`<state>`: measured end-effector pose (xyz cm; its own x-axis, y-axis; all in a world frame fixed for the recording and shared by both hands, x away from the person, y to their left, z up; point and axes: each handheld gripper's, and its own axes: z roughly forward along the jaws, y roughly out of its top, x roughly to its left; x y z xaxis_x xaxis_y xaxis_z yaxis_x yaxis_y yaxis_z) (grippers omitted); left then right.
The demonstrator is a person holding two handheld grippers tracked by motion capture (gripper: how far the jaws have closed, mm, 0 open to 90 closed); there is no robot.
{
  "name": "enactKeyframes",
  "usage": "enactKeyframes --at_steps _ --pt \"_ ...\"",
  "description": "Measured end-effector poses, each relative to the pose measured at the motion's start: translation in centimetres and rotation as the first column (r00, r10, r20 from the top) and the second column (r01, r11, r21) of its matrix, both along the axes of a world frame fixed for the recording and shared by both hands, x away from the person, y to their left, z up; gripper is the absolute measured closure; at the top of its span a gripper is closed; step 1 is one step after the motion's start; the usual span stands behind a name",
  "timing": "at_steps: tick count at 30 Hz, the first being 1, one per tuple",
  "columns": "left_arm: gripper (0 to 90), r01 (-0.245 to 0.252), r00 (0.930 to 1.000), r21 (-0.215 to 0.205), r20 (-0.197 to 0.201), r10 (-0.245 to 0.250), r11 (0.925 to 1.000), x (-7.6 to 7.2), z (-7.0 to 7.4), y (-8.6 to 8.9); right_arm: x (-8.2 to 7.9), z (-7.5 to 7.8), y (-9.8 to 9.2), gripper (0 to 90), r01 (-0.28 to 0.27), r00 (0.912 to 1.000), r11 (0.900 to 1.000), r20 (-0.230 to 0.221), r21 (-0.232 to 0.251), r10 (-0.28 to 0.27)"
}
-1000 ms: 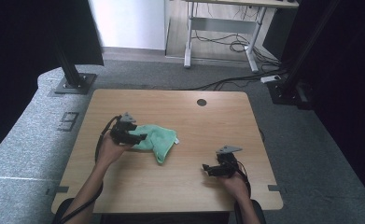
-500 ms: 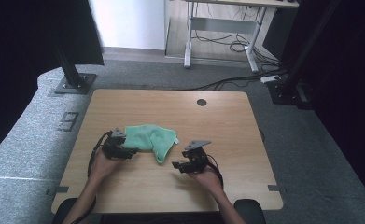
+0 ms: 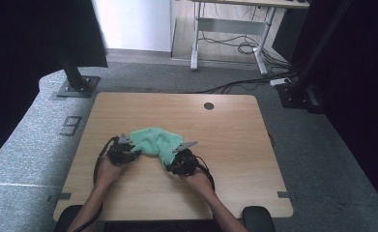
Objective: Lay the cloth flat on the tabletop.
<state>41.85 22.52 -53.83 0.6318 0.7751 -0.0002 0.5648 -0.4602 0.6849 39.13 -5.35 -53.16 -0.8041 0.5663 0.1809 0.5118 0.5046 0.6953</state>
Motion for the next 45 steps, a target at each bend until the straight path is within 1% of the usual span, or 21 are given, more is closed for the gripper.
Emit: enactKeyframes --at_steps 1,2,8,10,11,12,14,18,19,20,21,22,24,29,30,34,35,39,42,44,45 --pt "81.3 0.007 0.9999 -0.009 -0.007 -0.007 0.9999 0.0 0.0 0.0 0.0 0.1 0.1 84.0 0.006 0.9999 1.0 0.013 -0.016 -0.005" --pt "82.5 0.014 0.9998 -0.019 -0.014 -0.014 0.9997 -0.1 0.2 0.0 0.0 0.3 0.0 85.6 0.016 0.9997 1.0 0.021 -0.017 -0.015" --pt "83.0 0.015 0.9997 -0.1 0.019 -0.013 0.9949 -0.6 3.1 0.6 -0.4 2.6 -1.9 86.5 0.047 0.9957 0.999 0.081 -0.012 -0.046" --pt "82.7 0.019 0.9976 -0.138 0.068 -0.01 0.9902 -0.7 6.3 0.9 -0.6 4.7 -4.2 86.6 0.078 0.9903 0.997 0.116 0.007 -0.078" --pt "82.4 0.019 0.9976 -0.138 0.068 -0.01 0.9902 -0.7 6.3 0.9 -0.6 5.4 -5.0 86.6 0.088 0.9885 0.996 0.123 0.01 -0.088" --pt "82.0 0.03 0.9968 -0.163 0.078 -0.017 0.9861 -0.3 8.0 0.7 -0.5 5.8 -5.8 86.6 0.099 0.9871 0.995 0.125 0.013 -0.1" --pt "81.3 0.032 0.9972 -0.152 0.071 -0.022 0.9878 0.7 8.7 0.2 -0.1 6.3 -7.2 86.5 0.129 0.9832 0.992 0.129 0.007 -0.129" --pt "68.6 0.027 0.9993 -0.098 0.026 -0.025 0.9949 2.6 7.4 -1.5 1.1 5.2 -8.7 85.1 0.174 0.9799 0.985 0.1 -0.008 -0.173" --pt "68.6 0.015 0.9999 -0.051 0.005 -0.015 0.9986 3.4 6.2 -2.3 1.6 4.4 -9.0 83.2 0.186 0.9789 0.982 0.09 -0.021 -0.183" --pt "56.5 0.002 0.9999 -0.025 -0.014 -0.003 0.9997 4.0 5.2 -2.8 2.5 2.3 -9.7 72.0 0.218 0.9749 0.974 0.061 -0.065 -0.214" --pt "56.5 -0.01 0.9997 -0.018 -0.025 0.009 0.9998 4.2 4.5 -3.0 2.5 2.3 -9.7 72.0 0.218 0.9749 0.974 0.061 -0.065 -0.214" --pt "44.0 -0.031 0.9987 -0.011 -0.041 0.03 0.9995 4.4 3.4 -3.3 2.6 1.1 -10.4 62.8 0.248 0.968 0.964 0.065 -0.093 -0.242" --pt "38.4 -0.032 0.9989 -0.016 -0.036 0.032 0.9993 3.9 3.3 -3.3 2.3 0.8 -11.2 58.6 0.264 0.9637 0.96 0.068 -0.097 -0.258" --pt "40.0 -0.013 0.9999 -0.033 -0.003 0.013 0.9994 2.5 4.8 -2.9 1.6 2.3 -12.7 61.9 0.278 0.9591 0.96 0.068 -0.038 -0.275" --pt "40.8 0.01 0.9999 -0.059 0.003 -0.01 0.9982 1.6 5.4 -2.7 1.5 2.8 -12.6 64.2 0.265 0.9623 0.964 0.07 -0.026 -0.263" --pt "44.1 0.039 0.9992 -0.06 0.0 -0.039 0.9974 0.3 5.7 -2.9 0.7 3.5 -11.7 69.3 0.205 0.9773 0.979 0.055 0.004 -0.205" --pt "46.3 0.071 0.9973 -0.084 -0.012 -0.073 0.9939 -0.6 5.4 -3.1 0.2 3.5 -10.6 71.8 0.151 0.9877 0.988 0.038 0.012 -0.152" --pt "52.2 0.131 0.9901 -0.112 -0.035 -0.136 0.9851 -1.1 4.2 -4.3 -0.2 2.3 -8.7 73.7 0.085 0.9963 0.996 0.014 -0.003 -0.085" --pt "52.1 0.153 0.986 -0.096 -0.051 -0.159 0.9835 -0.8 3.1 -5.5 0.0 1.1 -7.4 70.4 0.065 0.9979 0.997 0.003 -0.032 -0.065" --pt "51.4 0.152 0.9859 -0.095 -0.056 -0.158 0.9838 -0.7 2.8 -5.8 0.1 0.9 -7.1 68.1 0.065 0.9979 0.997 0.01 -0.043 -0.065" --pt "51.0 0.152 0.9855 -0.084 -0.063 -0.158 0.9848 -0.4 2.2 -6.3 0.5 0.3 -6.3 64.2 0.082 0.996 0.993 0.045 -0.089 -0.078"
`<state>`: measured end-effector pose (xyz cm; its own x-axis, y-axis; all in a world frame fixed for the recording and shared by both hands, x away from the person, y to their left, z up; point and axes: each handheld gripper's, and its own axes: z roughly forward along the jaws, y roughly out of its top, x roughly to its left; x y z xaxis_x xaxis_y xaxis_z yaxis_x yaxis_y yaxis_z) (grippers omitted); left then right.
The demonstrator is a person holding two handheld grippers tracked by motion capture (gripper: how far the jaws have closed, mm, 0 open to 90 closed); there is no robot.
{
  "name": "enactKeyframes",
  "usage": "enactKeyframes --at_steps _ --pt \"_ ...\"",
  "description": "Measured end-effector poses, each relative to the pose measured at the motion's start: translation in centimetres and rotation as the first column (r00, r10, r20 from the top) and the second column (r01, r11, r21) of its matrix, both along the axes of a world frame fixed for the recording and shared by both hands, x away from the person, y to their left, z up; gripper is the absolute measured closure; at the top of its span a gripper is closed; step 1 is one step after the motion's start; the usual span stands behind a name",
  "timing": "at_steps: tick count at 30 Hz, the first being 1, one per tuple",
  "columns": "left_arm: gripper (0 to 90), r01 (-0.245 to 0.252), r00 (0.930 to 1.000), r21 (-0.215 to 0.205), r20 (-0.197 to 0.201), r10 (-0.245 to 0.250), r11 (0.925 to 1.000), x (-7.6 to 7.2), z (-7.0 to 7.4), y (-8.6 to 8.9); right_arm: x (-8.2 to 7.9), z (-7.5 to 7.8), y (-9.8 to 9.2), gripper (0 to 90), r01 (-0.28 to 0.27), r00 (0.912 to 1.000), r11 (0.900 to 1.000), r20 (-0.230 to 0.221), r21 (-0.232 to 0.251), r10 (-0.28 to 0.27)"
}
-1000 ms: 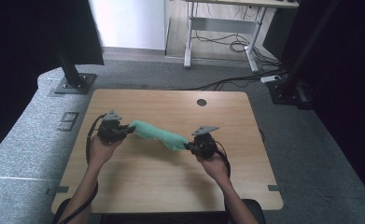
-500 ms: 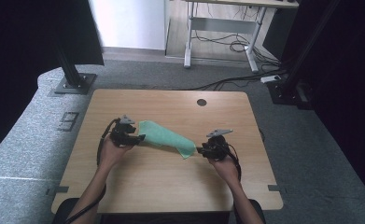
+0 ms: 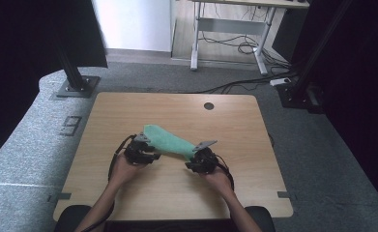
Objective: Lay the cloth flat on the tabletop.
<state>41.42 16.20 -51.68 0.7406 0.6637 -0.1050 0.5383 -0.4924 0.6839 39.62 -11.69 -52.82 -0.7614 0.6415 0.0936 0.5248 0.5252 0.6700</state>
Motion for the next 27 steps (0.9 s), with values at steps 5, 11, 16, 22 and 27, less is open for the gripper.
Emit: enactKeyframes --at_steps 5,11,16,22,27 --pt "49.4 -0.01 0.9999 0.031 0.008 0.01 0.9995 0.3 -1.1 -0.5 0.7 -0.7 0.8 76.2 0.014 0.9991 0.997 0.042 -0.074 -0.011" --pt "48.3 -0.035 0.9993 0.023 0.012 0.034 0.9991 1.0 -1.4 -0.4 0.7 -0.2 0.4 88.7 0.009 0.9998 0.996 0.021 -0.085 -0.007" --pt "47.9 0.003 0.9998 0.007 0.02 -0.003 1.0 0.9 -0.9 -1.2 0.1 3.0 -0.5 88.9 -0.008 0.999 1.0 0.044 -0.003 0.008" --pt "48.1 0.063 0.9974 0.001 0.035 -0.063 0.998 0.4 -0.5 -2.8 0.0 6.8 -1.8 89.3 -0.002 0.9959 1.0 0.09 0.025 -0.001" --pt "47.8 0.059 0.9969 0.012 0.052 -0.06 0.9982 0.9 -0.3 -3.5 -0.1 8.6 -3.4 89.3 0.017 0.9935 0.997 0.111 0.07 -0.025"
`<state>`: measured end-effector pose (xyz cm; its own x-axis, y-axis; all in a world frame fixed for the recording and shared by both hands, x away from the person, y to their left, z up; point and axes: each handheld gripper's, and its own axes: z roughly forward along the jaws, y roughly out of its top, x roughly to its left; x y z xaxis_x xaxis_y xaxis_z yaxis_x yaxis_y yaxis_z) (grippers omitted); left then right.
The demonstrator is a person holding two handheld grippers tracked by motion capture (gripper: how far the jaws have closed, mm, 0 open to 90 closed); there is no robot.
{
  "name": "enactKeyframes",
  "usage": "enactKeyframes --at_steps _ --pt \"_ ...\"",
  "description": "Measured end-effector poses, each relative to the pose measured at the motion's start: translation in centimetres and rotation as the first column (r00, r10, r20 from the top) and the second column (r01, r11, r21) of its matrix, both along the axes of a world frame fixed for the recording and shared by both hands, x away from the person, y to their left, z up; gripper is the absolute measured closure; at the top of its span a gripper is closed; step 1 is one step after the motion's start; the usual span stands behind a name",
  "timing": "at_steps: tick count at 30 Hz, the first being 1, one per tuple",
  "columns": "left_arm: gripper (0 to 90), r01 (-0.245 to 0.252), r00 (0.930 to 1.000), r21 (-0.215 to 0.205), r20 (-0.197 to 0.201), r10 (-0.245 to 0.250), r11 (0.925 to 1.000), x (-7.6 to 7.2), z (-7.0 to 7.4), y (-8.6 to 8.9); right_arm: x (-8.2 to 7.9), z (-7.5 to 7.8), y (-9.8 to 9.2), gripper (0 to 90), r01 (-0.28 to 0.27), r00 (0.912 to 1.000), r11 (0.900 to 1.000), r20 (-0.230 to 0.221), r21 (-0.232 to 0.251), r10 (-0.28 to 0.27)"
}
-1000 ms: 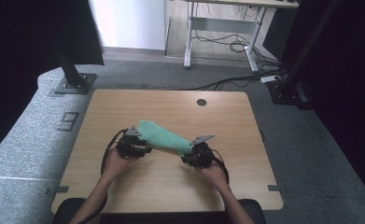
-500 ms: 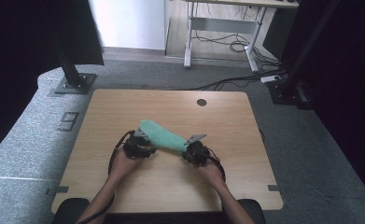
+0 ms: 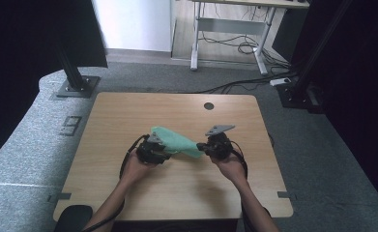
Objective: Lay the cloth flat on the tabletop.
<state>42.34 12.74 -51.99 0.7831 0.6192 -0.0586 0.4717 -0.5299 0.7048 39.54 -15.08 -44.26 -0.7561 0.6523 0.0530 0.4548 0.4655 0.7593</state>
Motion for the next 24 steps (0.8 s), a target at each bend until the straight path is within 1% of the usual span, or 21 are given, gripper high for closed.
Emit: enactKeyframes --at_steps 2,3,5,7,10,12,15,17,18,20,21,22,23,24 --pt "47.1 -0.009 1.0 -0.004 0.004 0.009 0.9999 0.2 0.1 -0.1 -0.1 0.9 -0.7 89.3 0.01 0.9998 1.0 0.016 0.018 -0.011" --pt "47.1 -0.01 1.0 -0.021 0.001 0.01 0.9997 0.3 0.5 -0.3 -0.2 1.5 -1.0 89.3 0.017 0.9996 1.0 0.022 0.027 -0.018" --pt "47.1 0.013 0.9999 -0.026 0.012 -0.013 0.9996 0.1 0.9 -0.8 -0.1 2.2 -1.5 89.3 0.027 0.9989 0.999 0.038 0.032 -0.028" --pt "47.1 0.036 0.9993 -0.044 0.013 -0.035 0.9984 -0.4 1.3 -1.3 -0.1 2.9 -2.0 89.3 0.032 0.9985 0.999 0.043 0.043 -0.034" --pt "47.1 0.078 0.997 -0.076 0.014 -0.077 0.9941 -1.0 1.7 -2.1 -0.1 3.8 -2.4 89.3 0.039 0.9975 0.998 0.057 0.044 -0.041" --pt "47.1 0.103 0.9946 -0.084 0.013 -0.103 0.9911 -1.2 1.8 -2.8 -0.2 4.2 -2.5 89.3 0.037 0.9972 0.998 0.063 0.043 -0.04" --pt "47.5 0.127 0.9919 -0.081 0.006 -0.127 0.9886 -1.0 1.5 -4.1 -0.3 4.2 -2.6 89.3 0.036 0.9973 0.998 0.063 0.042 -0.038" --pt "48.1 0.134 0.9909 -0.048 0.015 -0.134 0.9898 -1.0 1.1 -5.0 -0.4 4.0 -2.7 89.3 0.038 0.9975 0.998 0.058 0.044 -0.041" --pt "50.4 0.13 0.9914 -0.027 0.021 -0.129 0.9912 -0.9 0.9 -5.4 -0.4 3.9 -2.8 89.3 0.039 0.9976 0.998 0.056 0.044 -0.041" --pt "55.1 0.123 0.9922 -0.01 0.02 -0.123 0.9923 -0.7 0.3 -6.0 -0.3 3.6 -2.9 89.3 0.042 0.9979 0.998 0.048 0.048 -0.044" --pt "61.0 0.118 0.9929 0.002 0.017 -0.118 0.993 -0.5 0.1 -6.2 -0.3 3.5 -3.0 89.3 0.043 0.9981 0.998 0.043 0.05 -0.045" --pt "65.2 0.118 0.9929 0.002 0.017 -0.118 0.993 -0.5 0.1 -6.2 -0.3 3.5 -3.0 89.3 0.043 0.9981 0.998 0.043 0.05 -0.045" --pt "65.2 0.113 0.9935 0.014 0.014 -0.113 0.9935 -0.4 -0.2 -6.5 -0.3 3.3 -3.0 89.3 0.045 0.9981 0.998 0.039 0.053 -0.047" --pt "78.5 0.123 0.9924 0.009 -0.004 -0.123 0.9923 -0.1 -0.5 -6.7 -0.3 3.0 -3.1 89.3 0.044 0.9983 0.998 0.036 0.053 -0.046"
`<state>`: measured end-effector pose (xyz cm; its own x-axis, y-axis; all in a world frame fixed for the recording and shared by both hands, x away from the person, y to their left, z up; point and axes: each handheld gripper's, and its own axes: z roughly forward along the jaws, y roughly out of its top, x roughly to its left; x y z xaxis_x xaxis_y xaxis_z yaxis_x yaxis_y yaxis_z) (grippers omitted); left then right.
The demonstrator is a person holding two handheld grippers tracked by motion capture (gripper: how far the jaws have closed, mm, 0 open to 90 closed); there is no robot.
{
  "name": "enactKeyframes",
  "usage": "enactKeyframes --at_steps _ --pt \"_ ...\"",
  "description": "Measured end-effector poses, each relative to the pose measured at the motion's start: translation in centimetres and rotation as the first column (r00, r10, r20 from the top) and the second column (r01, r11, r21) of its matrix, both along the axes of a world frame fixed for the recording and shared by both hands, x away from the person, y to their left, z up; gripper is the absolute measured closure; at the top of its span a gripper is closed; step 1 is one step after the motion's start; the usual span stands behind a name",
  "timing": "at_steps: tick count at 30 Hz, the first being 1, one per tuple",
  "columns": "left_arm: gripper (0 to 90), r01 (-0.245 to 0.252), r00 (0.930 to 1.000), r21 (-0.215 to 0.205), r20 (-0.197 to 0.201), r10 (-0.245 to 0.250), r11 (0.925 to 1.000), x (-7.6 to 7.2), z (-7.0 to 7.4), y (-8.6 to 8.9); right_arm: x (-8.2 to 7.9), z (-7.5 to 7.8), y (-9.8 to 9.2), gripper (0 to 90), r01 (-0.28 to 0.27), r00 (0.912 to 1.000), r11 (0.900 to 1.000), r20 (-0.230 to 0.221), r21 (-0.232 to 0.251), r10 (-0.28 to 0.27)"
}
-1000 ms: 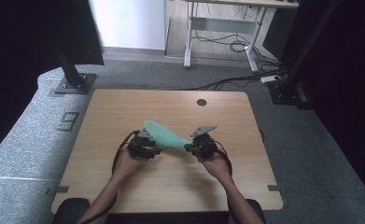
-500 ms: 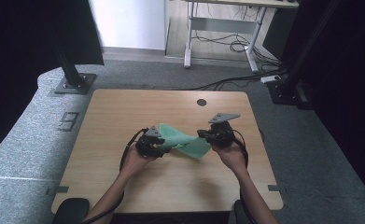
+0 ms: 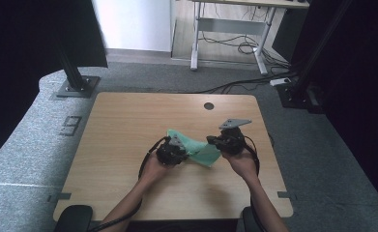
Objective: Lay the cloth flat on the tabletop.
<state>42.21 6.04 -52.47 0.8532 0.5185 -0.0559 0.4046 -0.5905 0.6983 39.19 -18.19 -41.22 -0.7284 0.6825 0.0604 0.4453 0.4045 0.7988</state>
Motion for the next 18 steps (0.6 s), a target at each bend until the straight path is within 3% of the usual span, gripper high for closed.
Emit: enactKeyframes --at_steps 2,6,8,9,11,12,13,15,16,18 --pt "88.0 0.016 0.9998 0.003 -0.01 -0.016 0.9999 0.1 -0.1 0.0 0.0 -0.2 -0.2 89.3 0.003 1.0 1.0 -0.002 0.0 -0.003" --pt "89.3 0.015 0.9998 0.002 0.009 -0.015 0.9999 0.1 0.8 0.6 0.0 -0.3 -0.7 89.3 0.017 0.9998 1.0 -0.006 -0.004 -0.017" --pt "89.3 -0.002 0.9994 -0.021 0.034 0.003 0.9998 0.2 2.8 2.2 0.0 -0.3 -1.6 89.3 0.042 0.9991 0.999 -0.003 0.0 -0.042" --pt "89.3 -0.002 0.9994 -0.021 0.034 0.003 0.9998 0.2 2.8 2.2 0.0 -0.3 -1.6 89.3 0.042 0.9991 0.999 -0.003 0.0 -0.042" --pt "89.1 -0.033 0.9972 -0.065 0.064 0.037 0.9973 0.0 5.2 4.4 -0.1 0.0 -2.7 89.3 0.063 0.998 0.998 -0.002 0.011 -0.063" --pt "89.1 -0.033 0.9972 -0.065 0.064 0.037 0.9973 0.0 5.2 4.4 -0.1 0.1 -3.0 89.3 0.067 0.9978 0.998 0.0 0.013 -0.067" --pt "89.0 -0.059 0.9948 -0.086 0.078 0.066 0.9946 -0.2 6.5 6.0 -0.2 0.2 -3.2 89.3 0.074 0.9973 0.997 0.002 0.015 -0.074" --pt "89.0 -0.069 0.994 -0.103 0.077 0.077 0.9923 -0.4 7.0 6.7 -0.5 0.3 -3.5 89.3 0.078 0.997 0.997 0.006 0.018 -0.078" --pt "88.9 -0.088 0.9926 -0.114 0.074 0.097 0.9895 -0.9 7.4 8.2 -0.6 0.3 -3.6 89.3 0.075 0.9972 0.997 0.006 0.019 -0.075" --pt "89.0 -0.091 0.9932 -0.114 0.063 0.098 0.9894 -1.8 7.3 9.4 -1.2 -0.2 -3.5 89.3 0.065 0.9979 0.998 -0.005 0.012 -0.065"
